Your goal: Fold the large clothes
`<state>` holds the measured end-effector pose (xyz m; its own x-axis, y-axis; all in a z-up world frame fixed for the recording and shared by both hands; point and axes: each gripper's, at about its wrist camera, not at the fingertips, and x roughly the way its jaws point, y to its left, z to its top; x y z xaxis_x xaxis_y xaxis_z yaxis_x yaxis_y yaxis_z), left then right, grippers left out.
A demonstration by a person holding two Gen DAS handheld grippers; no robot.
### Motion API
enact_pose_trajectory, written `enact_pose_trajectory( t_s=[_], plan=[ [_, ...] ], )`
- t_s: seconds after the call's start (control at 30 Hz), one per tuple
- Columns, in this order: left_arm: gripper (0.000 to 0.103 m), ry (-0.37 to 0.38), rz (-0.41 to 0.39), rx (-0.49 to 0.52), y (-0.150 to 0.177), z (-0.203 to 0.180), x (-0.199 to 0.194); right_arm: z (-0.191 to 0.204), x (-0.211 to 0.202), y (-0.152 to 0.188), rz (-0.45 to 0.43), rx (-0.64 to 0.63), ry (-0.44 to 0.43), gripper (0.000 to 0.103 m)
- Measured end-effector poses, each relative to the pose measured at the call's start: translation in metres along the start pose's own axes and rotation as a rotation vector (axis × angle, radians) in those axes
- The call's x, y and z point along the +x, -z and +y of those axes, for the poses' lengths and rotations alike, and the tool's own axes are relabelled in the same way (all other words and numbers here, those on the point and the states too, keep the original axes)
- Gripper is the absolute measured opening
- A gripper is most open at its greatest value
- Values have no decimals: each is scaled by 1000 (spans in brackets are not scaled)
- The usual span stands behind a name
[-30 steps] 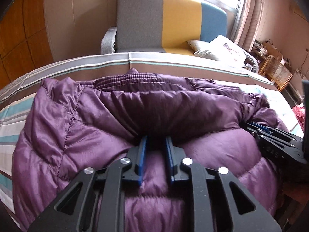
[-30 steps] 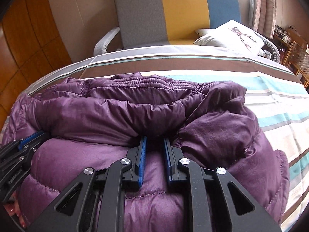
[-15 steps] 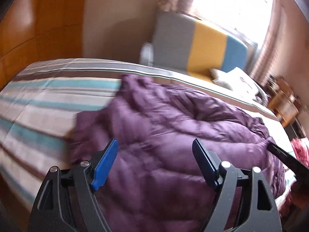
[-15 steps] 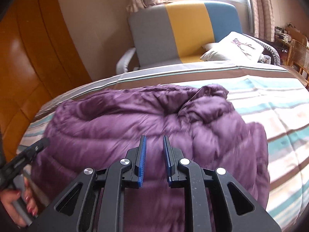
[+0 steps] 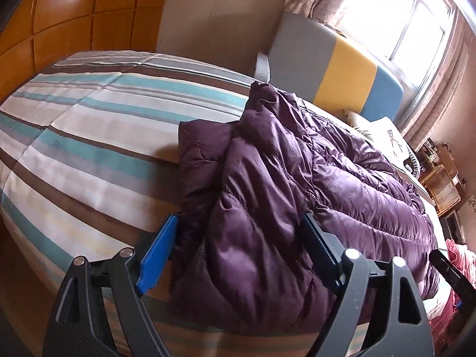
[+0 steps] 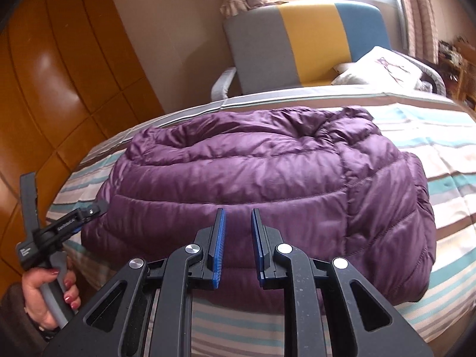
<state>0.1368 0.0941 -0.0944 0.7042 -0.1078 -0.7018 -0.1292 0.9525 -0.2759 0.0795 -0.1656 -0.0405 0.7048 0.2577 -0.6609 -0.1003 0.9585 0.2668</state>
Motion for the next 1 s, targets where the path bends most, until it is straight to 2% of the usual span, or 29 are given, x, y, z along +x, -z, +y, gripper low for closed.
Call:
enact_pose_trajectory(
  t_s=[0.1, 0.27, 0.4, 0.57, 0.73, 0.87, 1.0],
  plan=[
    [85, -28, -13, -13, 1, 5, -2, 10, 8, -1, 11, -34, 14, 17],
    [86, 3, 19, -66, 6, 13, 7, 8, 30, 5, 58, -46, 47, 17],
    [88, 69, 37, -89, 11, 14, 17, 7, 57, 15, 130, -93, 92, 16],
    [89, 85, 25, -95, 12, 10, 21, 11, 68, 19, 143, -115, 129, 16],
    [79, 134, 26, -183, 10, 16, 23, 12, 68, 19, 121, -101, 120, 16],
    [75, 199, 40, -283, 9, 27, 30, 12, 67, 21, 114, -96, 117, 16],
    [57, 269, 105, -417, 11, 33, 39, 9, 65, 20, 113, -93, 118, 16]
  ],
)
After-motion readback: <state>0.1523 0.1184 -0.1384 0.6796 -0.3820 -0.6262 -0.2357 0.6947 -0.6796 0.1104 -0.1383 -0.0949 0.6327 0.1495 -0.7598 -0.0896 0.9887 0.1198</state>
